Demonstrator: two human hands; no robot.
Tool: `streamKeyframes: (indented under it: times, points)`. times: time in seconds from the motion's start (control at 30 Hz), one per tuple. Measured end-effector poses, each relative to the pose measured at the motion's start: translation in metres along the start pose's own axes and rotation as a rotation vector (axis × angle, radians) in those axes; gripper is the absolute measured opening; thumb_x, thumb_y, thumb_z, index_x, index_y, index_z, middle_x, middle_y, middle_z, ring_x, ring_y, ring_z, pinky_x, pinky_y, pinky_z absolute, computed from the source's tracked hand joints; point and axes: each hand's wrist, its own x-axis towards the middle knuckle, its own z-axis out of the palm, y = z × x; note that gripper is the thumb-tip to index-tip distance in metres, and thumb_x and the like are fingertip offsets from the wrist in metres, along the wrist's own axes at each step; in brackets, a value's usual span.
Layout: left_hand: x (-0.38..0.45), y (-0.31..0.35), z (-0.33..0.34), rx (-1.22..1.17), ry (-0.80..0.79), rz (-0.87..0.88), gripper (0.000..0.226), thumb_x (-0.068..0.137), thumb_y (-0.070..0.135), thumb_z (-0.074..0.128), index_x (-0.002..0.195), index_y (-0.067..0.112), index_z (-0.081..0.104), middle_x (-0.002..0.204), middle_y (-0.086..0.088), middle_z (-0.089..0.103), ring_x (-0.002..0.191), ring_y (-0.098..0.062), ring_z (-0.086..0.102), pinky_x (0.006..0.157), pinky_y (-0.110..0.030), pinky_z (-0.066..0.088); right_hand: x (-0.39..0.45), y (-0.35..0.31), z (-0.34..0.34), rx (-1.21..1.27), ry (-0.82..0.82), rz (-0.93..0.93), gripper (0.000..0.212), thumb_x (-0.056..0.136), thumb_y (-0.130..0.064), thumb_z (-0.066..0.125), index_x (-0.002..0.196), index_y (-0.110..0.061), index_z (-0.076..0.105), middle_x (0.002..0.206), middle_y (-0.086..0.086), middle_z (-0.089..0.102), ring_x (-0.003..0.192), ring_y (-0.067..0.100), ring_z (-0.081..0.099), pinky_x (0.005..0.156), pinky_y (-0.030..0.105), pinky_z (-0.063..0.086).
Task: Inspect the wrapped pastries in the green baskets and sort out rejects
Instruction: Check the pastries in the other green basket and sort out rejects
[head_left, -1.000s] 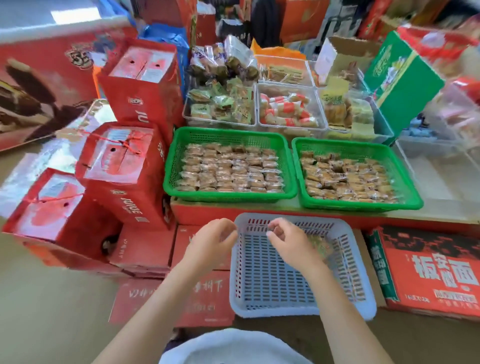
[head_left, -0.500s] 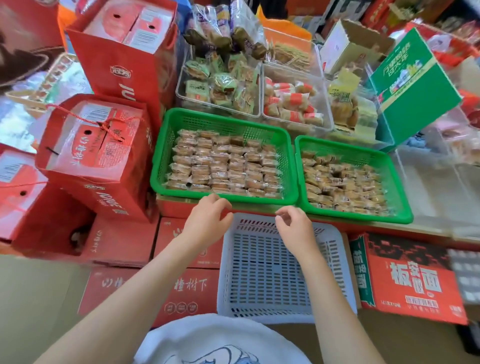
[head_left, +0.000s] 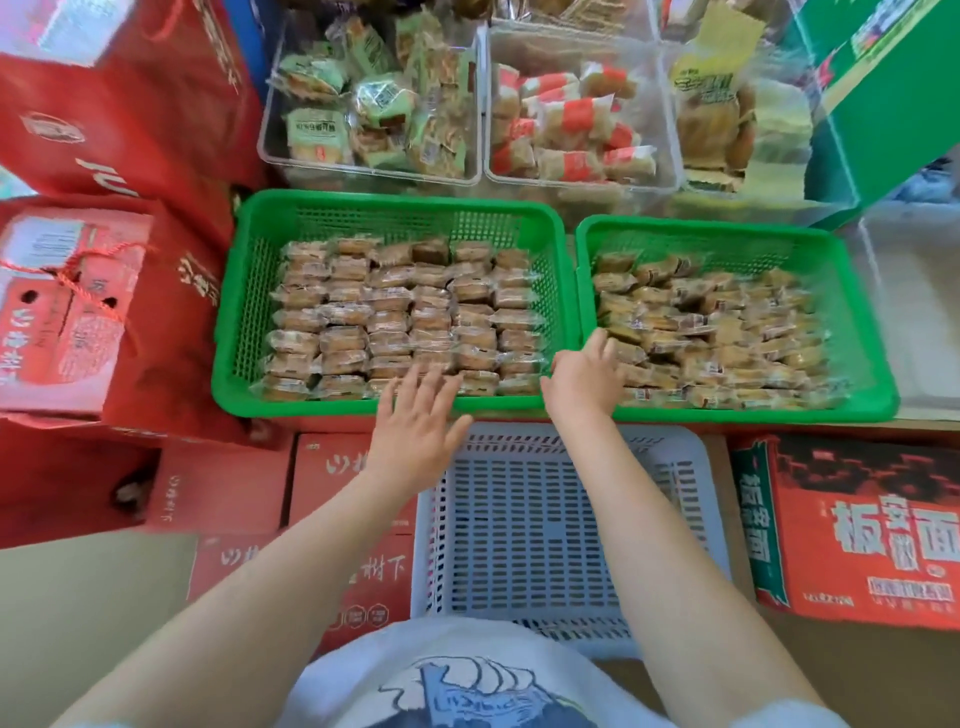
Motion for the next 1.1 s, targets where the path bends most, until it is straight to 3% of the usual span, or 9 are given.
streamKeyframes:
  times: [0.27, 0.4, 0.63, 0.73, 0.8, 0.87, 0.97, 1.03, 1.1]
  points:
    - [0.002, 0.002, -0.002, 0.031, -0.012, -0.018, 0.082, 0.09, 0.066, 0.001, 0.158, 0.026, 0.024, 0.167, -0.002, 0.018, 0.155, -0.024, 0.006, 0.121, -0.044, 0.0, 0.008, -0.018, 0.002, -0.271, 0.032, -0.081, 0.028, 0.098, -0.019, 0.053, 0.122, -0.013, 0.066, 0.154, 0.018, 0.023, 0.14, 0.036, 0.024, 0.112, 0.051, 0.029]
    - [0.005, 0.005, -0.008, 0.076, -0.089, 0.035, 0.085, 0.086, 0.07, -0.008, 0.16, 0.031, 0.004, 0.169, 0.001, 0.0, 0.155, -0.025, -0.008, 0.123, -0.047, -0.002, 0.009, -0.019, 0.002, -0.286, 0.063, -0.104, 0.029, 0.099, -0.022, 0.051, 0.122, -0.013, 0.066, 0.151, 0.017, 0.028, 0.139, 0.035, 0.025, 0.11, 0.049, 0.029]
    - [0.043, 0.019, -0.018, 0.032, -0.266, 0.172, 0.066, 0.102, 0.064, 0.02, 0.16, 0.033, 0.016, 0.169, 0.007, 0.005, 0.155, -0.02, 0.001, 0.123, -0.049, 0.01, 0.005, 0.005, -0.011, -0.054, 0.059, -0.186, 0.014, 0.092, -0.013, 0.056, 0.101, -0.013, 0.067, 0.145, 0.013, 0.035, 0.137, 0.033, 0.026, 0.112, 0.05, 0.027]
    - [0.044, 0.019, -0.019, 0.016, -0.272, 0.157, 0.067, 0.101, 0.066, 0.02, 0.159, 0.033, 0.018, 0.168, 0.008, 0.006, 0.155, -0.018, 0.001, 0.124, -0.049, 0.01, 0.0, 0.019, -0.018, 0.175, 0.163, -0.204, 0.01, 0.09, -0.017, 0.056, 0.09, -0.009, 0.062, 0.119, 0.009, 0.049, 0.115, 0.028, 0.04, 0.095, 0.041, 0.037]
    - [0.043, 0.021, -0.026, -0.024, -0.295, 0.131, 0.068, 0.1, 0.067, 0.022, 0.159, 0.033, 0.019, 0.168, 0.008, 0.007, 0.155, -0.017, 0.0, 0.124, -0.049, 0.008, -0.006, 0.028, -0.03, 0.424, 0.098, -0.195, 0.015, 0.09, -0.019, 0.059, 0.086, -0.005, 0.058, 0.1, 0.008, 0.052, 0.095, 0.024, 0.047, 0.075, 0.034, 0.037]
    - [0.038, 0.027, -0.041, -0.177, -0.318, 0.078, 0.07, 0.099, 0.066, 0.033, 0.159, 0.032, 0.021, 0.168, 0.008, 0.012, 0.155, -0.016, 0.005, 0.125, -0.048, 0.01, -0.016, 0.039, -0.044, 0.685, -0.014, -0.178, 0.019, 0.091, -0.019, 0.058, 0.088, -0.001, 0.055, 0.086, 0.009, 0.052, 0.076, 0.023, 0.048, 0.063, 0.033, 0.035]
    - [0.026, 0.039, -0.067, -0.664, -0.284, -0.015, 0.076, 0.092, 0.057, 0.062, 0.156, 0.036, 0.027, 0.162, 0.009, 0.03, 0.147, -0.015, 0.03, 0.119, -0.041, 0.03, -0.031, 0.051, -0.056, 0.972, -0.057, -0.087, 0.018, 0.094, -0.02, 0.054, 0.087, -0.003, 0.056, 0.083, 0.017, 0.06, 0.076, 0.028, 0.062, 0.067, 0.036, 0.05]
    - [0.013, 0.048, -0.083, -0.986, -0.237, -0.037, 0.069, 0.086, 0.051, 0.073, 0.147, 0.042, 0.042, 0.147, 0.009, 0.049, 0.127, -0.007, 0.054, 0.108, -0.036, 0.046, -0.044, 0.051, -0.061, 1.21, -0.121, 0.003, 0.017, 0.095, -0.016, 0.051, 0.084, -0.006, 0.056, 0.085, 0.016, 0.068, 0.081, 0.025, 0.069, 0.073, 0.044, 0.059]
    - [0.0, 0.057, -0.097, -1.234, -0.208, -0.077, 0.051, 0.083, 0.044, 0.079, 0.13, 0.038, 0.061, 0.126, 0.002, 0.065, 0.104, -0.01, 0.068, 0.097, -0.037, 0.055, -0.059, 0.047, -0.066, 1.415, -0.217, 0.05, 0.017, 0.099, -0.008, 0.046, 0.084, -0.006, 0.055, 0.077, 0.009, 0.069, 0.071, 0.016, 0.07, 0.066, 0.034, 0.059]
